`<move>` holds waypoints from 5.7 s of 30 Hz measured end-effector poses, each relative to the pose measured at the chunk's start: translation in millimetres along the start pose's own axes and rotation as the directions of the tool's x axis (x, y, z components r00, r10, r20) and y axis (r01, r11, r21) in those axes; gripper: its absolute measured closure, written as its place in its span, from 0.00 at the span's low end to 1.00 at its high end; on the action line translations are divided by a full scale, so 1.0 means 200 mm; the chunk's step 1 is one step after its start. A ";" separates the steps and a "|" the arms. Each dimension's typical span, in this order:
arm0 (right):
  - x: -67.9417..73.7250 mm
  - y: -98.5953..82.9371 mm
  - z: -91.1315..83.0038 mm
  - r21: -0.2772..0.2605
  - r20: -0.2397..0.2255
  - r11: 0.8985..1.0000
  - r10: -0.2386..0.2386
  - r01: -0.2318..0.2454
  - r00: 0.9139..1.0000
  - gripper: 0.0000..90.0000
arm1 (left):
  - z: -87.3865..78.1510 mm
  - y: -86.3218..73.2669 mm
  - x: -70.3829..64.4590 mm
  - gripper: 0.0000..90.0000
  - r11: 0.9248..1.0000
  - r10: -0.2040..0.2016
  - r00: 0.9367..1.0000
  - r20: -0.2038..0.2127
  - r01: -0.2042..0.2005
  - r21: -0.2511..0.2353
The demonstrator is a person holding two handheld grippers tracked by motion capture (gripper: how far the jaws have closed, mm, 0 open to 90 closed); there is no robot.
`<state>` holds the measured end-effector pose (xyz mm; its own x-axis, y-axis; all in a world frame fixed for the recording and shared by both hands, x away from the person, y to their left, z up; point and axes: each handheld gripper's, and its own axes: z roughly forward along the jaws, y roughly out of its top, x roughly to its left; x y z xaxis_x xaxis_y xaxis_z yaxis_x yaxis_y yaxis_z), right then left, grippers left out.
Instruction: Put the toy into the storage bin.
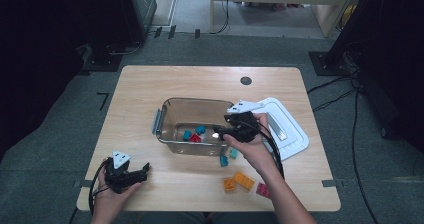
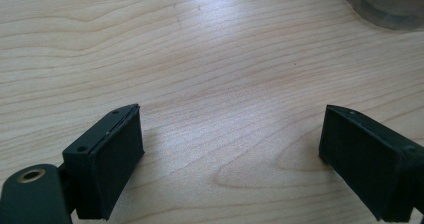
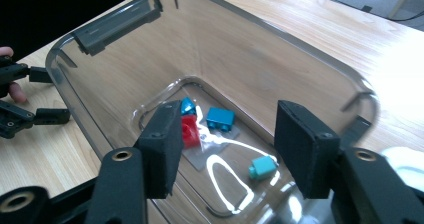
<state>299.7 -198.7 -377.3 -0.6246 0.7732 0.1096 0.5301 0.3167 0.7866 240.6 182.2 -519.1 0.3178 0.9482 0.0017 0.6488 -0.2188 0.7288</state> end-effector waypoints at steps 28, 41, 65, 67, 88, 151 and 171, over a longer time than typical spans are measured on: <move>-0.22 -0.28 -0.26 -0.010 0.069 0.996 0.089 -0.089 0.994 0.04 | 0.00 0.00 0.00 0.12 1.000 -0.001 1.000 0.001 0.001 0.001; -0.29 -0.55 -0.14 0.052 0.060 0.992 0.115 -0.118 0.992 0.17 | 0.00 0.00 0.00 0.12 1.000 0.001 1.000 0.001 -0.001 0.003; -0.18 -0.63 0.16 0.075 0.002 0.994 -0.085 0.085 0.996 0.52 | 0.00 0.00 0.00 0.11 1.000 0.000 1.000 0.001 0.000 0.003; -0.18 -0.64 0.17 0.072 -0.005 0.993 -0.098 0.098 0.995 0.53 | 0.00 0.00 0.00 0.12 1.000 0.000 1.000 0.001 0.000 0.003; -0.17 -0.68 0.20 0.112 -0.039 0.977 -0.177 0.180 0.984 0.67 | 0.00 0.00 0.00 0.12 1.000 0.000 1.000 0.001 0.000 0.003; -0.23 -0.18 -0.28 -0.005 0.065 0.999 -0.040 0.041 0.997 0.67 | 0.00 0.00 0.00 0.11 1.000 0.000 1.000 0.000 0.000 0.001; -0.05 0.00 0.02 0.030 -0.009 0.995 -0.091 0.091 0.996 0.67 | 0.00 0.00 0.00 0.12 1.000 0.000 1.000 0.000 0.000 0.000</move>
<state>307.8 -203.6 -379.5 -0.6755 0.7361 0.0432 0.4877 0.4021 0.7749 240.6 182.3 -519.1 0.3177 0.9482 0.0018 0.6489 -0.2188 0.7287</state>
